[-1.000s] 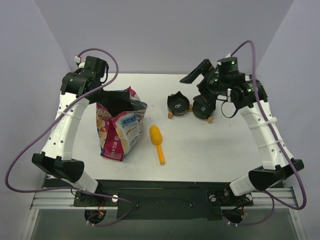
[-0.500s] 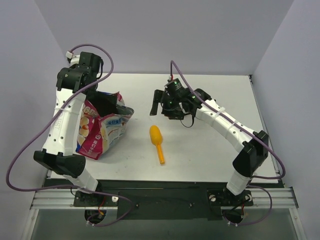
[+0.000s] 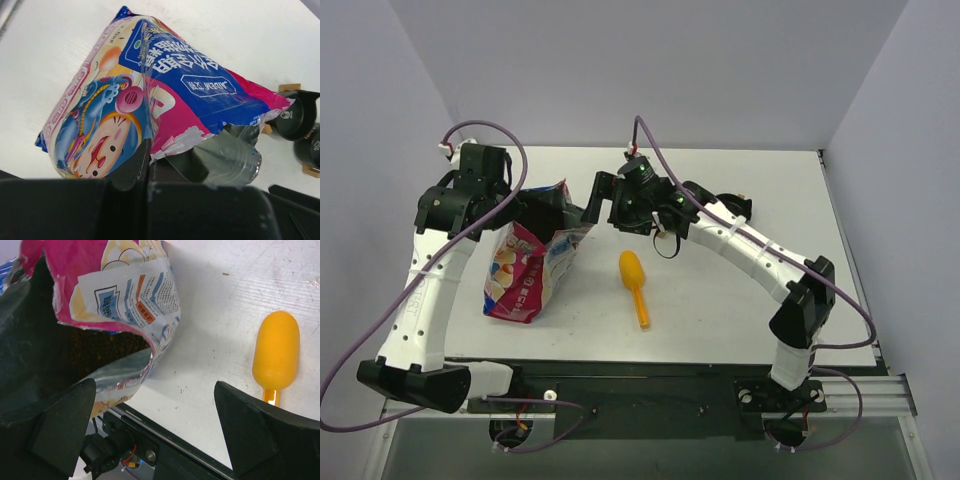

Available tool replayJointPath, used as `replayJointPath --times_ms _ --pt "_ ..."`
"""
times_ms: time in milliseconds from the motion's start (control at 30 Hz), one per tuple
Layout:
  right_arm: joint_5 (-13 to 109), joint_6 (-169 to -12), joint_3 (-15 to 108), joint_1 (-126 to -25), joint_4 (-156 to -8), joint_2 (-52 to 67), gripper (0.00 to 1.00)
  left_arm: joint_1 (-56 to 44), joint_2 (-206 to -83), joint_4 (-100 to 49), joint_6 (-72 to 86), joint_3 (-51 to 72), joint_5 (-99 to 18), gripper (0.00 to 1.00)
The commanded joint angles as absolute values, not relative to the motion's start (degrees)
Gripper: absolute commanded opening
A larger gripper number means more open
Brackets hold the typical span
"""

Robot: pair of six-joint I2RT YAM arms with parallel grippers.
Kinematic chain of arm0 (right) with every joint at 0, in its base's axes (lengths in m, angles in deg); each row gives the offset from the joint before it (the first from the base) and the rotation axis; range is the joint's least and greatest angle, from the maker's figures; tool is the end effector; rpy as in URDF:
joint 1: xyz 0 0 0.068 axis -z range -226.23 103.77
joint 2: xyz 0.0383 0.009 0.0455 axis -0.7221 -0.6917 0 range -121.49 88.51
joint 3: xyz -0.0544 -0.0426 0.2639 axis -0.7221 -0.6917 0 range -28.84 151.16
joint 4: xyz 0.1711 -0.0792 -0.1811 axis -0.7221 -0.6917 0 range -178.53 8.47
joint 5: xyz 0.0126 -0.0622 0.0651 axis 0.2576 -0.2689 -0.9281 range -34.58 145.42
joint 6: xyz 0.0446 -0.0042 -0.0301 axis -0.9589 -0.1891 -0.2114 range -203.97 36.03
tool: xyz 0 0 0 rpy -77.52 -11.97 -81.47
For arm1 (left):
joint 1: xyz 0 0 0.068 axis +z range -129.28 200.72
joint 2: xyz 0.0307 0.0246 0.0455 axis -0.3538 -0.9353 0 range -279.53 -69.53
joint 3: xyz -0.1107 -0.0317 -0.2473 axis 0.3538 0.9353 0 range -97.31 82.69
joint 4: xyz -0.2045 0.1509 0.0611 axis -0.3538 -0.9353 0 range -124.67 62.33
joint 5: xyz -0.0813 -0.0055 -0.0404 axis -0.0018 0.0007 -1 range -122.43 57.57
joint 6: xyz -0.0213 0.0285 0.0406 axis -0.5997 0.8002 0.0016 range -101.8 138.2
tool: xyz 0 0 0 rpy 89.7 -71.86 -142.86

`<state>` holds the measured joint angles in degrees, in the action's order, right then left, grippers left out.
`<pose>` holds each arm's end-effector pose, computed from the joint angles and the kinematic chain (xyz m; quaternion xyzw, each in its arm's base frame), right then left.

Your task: Serve the pet food

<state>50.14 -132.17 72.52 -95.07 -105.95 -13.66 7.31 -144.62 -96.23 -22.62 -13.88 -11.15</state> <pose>0.2743 0.3186 0.3814 -0.0293 0.8434 0.4266 0.3253 0.2278 -0.0411 0.4356 -0.2823 0.8726 -0.0110 0.3984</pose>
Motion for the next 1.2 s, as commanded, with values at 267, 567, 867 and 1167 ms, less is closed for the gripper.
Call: replayJointPath --times_ms 267,567,867,1167 --pt "53.22 -129.32 84.79 -96.68 -110.61 -24.95 0.64 5.35 -141.25 -90.25 -20.75 -12.58 -20.66 0.0" --pt "49.62 -127.92 86.29 -97.74 -111.58 -20.04 0.0 1.39 -142.39 -95.09 -16.79 -9.77 -6.25 0.11" --pt "47.86 -125.63 84.45 -97.74 -111.41 -19.25 0.0 1.39 -143.79 -94.12 -13.88 -10.38 -1.66 0.29" --pt "54.88 -111.05 80.09 -97.12 -119.93 -11.62 0.76 1.21 -142.39 -87.18 -13.17 -9.87 -12.73 0.0"
